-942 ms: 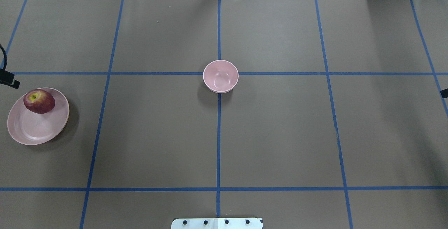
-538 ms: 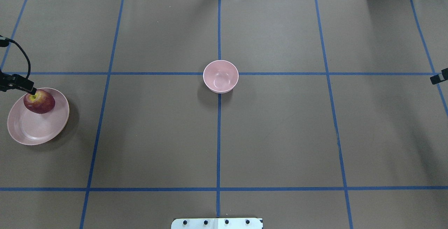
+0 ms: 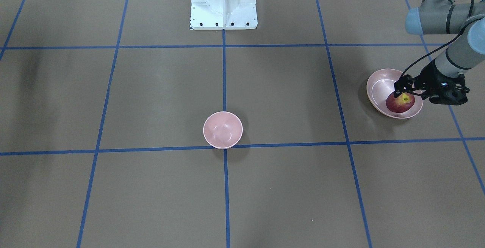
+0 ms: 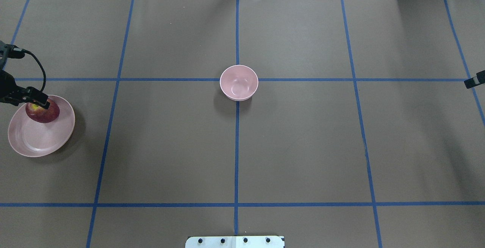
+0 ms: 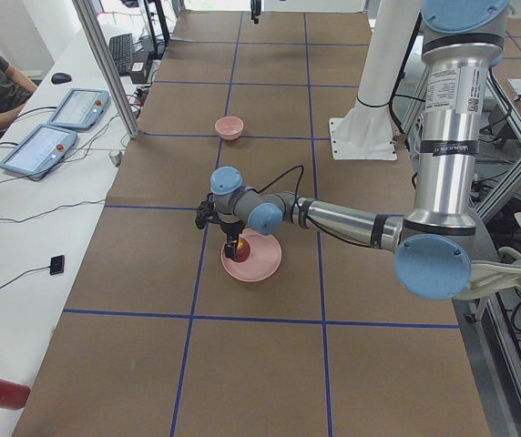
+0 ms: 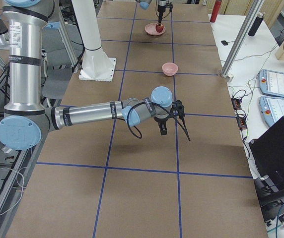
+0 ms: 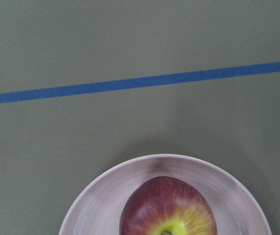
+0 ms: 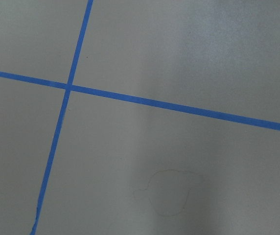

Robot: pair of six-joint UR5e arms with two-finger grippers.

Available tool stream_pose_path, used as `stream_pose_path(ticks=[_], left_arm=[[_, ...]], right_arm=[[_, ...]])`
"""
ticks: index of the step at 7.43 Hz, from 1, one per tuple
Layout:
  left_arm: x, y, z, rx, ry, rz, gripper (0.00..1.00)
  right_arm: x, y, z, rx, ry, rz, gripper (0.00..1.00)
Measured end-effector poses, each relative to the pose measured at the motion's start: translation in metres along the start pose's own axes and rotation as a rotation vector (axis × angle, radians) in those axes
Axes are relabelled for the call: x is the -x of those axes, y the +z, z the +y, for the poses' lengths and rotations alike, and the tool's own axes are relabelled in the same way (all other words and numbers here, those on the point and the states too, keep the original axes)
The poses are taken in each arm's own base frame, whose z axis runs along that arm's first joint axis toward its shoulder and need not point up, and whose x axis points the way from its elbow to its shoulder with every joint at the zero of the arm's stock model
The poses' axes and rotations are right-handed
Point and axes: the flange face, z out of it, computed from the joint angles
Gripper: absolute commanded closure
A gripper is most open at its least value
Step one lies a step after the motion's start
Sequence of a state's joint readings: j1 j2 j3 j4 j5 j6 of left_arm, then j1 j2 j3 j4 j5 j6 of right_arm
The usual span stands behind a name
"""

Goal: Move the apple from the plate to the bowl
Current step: 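Lower the left gripper onto the apple on the pink plate and grasp it, then lift the apple with the left gripper and carry it over the pink bowl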

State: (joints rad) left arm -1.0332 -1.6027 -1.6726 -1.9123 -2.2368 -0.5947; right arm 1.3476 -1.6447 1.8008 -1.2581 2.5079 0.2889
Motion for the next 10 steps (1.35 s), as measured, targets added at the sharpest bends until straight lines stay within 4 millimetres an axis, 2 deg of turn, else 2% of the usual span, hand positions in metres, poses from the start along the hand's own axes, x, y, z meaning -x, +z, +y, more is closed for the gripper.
stream_pose_path(ticks=[2,5,6,7,8,9,10], left_arm=[[-0.009,0.018,0.002,0.022,-0.009,-0.018,0.03],[-0.004,0.035,-0.001,0.03,-0.019,-0.053,0.03],[-0.004,0.036,-0.003,0.031,-0.022,-0.054,0.11],[-0.005,0.037,-0.004,0.032,-0.023,-0.055,0.36],[-0.005,0.037,-0.005,0.032,-0.025,-0.055,0.7],[-0.005,0.038,-0.005,0.033,-0.026,-0.055,1.0],[-0.006,0.037,-0.005,0.036,-0.028,-0.049,1.0]], right_arm=[[0.0,0.0,-0.001,-0.005,-0.005,0.01,0.0],[0.001,-0.001,-0.002,-0.008,-0.021,0.013,0.0],[0.001,-0.001,-0.001,-0.007,-0.022,0.012,0.0],[0.001,-0.001,-0.001,-0.007,-0.023,0.011,0.0],[0.001,-0.001,0.0,-0.007,-0.021,0.01,0.0],[0.001,-0.001,0.001,-0.006,-0.014,0.011,0.0],[0.0,-0.001,0.002,-0.005,-0.011,0.01,0.0]])
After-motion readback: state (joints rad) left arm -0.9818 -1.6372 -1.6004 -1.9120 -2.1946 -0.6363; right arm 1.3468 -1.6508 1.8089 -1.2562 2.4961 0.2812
